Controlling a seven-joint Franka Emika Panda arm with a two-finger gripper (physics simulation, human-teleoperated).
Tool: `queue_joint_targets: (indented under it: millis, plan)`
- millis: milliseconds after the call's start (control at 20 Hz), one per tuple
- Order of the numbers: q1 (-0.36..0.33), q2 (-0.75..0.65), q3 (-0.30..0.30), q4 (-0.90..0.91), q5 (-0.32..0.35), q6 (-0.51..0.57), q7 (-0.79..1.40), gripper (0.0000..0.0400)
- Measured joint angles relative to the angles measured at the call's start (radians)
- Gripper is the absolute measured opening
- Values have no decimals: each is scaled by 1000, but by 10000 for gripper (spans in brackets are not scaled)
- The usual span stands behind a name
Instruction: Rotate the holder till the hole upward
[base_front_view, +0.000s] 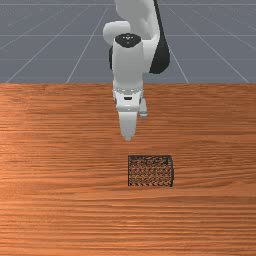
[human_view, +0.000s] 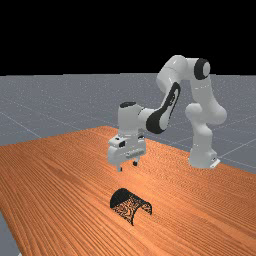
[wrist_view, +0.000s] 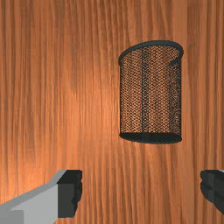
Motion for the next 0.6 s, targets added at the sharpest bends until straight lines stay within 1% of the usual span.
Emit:
queue_joint_targets:
  millis: [50, 100, 150, 200, 250, 300, 350, 400, 450, 500, 600]
  plan:
    - [0, 0, 0, 0, 0, 0, 0, 243]
    - [0, 0, 0, 0, 0, 0, 0, 148]
    - [0, 0, 0, 0, 0, 0, 0, 90]
    - [0, 0, 0, 0, 0, 0, 0, 54]
    - [0, 0, 0, 0, 0, 0, 0, 33]
    - [1, 0, 1, 0, -1, 0, 0, 20]
    - [-5, 0, 9, 0, 19, 0, -9, 12]
    - [-2, 0, 13, 0, 23, 0, -5, 7]
    - [-4, 1, 24, 1, 44, 0, -8, 5]
    - [-3, 5, 47, 4, 81, 2, -6, 3]
    - [48, 18, 69, 22, 80, 4, 73, 1]
